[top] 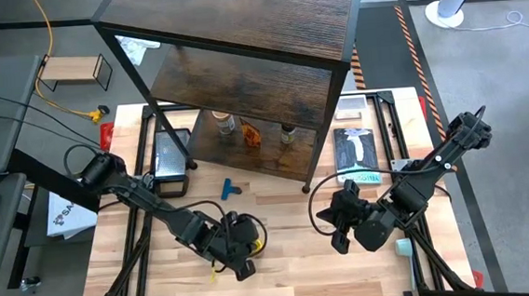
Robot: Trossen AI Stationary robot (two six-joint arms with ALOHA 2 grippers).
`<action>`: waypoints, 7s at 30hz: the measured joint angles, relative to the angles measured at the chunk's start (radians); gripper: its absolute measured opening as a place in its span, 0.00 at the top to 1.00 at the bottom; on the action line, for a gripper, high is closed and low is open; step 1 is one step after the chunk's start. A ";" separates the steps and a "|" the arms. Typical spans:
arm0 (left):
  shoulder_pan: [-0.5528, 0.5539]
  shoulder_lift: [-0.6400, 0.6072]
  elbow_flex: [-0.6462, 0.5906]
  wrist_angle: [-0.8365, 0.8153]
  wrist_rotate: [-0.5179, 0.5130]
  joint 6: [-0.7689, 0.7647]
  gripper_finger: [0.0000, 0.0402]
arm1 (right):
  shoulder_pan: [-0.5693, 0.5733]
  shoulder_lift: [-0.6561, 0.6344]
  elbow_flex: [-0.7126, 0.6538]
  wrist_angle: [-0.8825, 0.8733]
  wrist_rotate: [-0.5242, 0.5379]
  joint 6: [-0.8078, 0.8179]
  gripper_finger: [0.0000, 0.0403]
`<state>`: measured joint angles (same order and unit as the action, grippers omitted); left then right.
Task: Shelf spices
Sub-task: Remove the yellow seasoning can from the shelf, then remove the brown seasoning pack from the shelf
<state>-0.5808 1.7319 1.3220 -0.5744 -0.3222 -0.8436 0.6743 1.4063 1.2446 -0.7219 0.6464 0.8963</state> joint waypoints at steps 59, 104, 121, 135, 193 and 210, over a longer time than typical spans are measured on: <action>0.022 -0.003 0.094 -0.042 -0.071 0.087 1.00 | 0.000 0.000 0.000 0.001 0.005 -0.007 1.00; 0.243 -0.323 0.161 -0.273 -0.367 0.239 0.78 | 0.019 -0.007 0.000 0.076 -0.029 -0.147 1.00; 0.626 -0.183 0.160 -0.314 -0.247 1.102 0.31 | 0.001 -0.007 0.000 -0.008 -0.003 -0.084 1.00; 0.764 -0.141 0.160 -0.183 -0.104 1.472 0.31 | -0.075 -0.007 0.000 -0.004 0.054 0.023 1.00; 0.818 -0.144 -0.013 0.145 -0.141 1.718 0.31 | -0.071 -0.007 0.000 -0.011 0.042 -0.059 1.00; 0.815 -0.139 -0.013 0.109 -0.157 1.595 0.97 | -0.071 -0.007 0.000 -0.010 0.034 -0.056 1.00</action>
<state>0.2344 1.5929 1.3091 -0.4656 -0.4794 0.7517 0.6037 1.3994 1.2442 -0.7319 0.6807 0.8406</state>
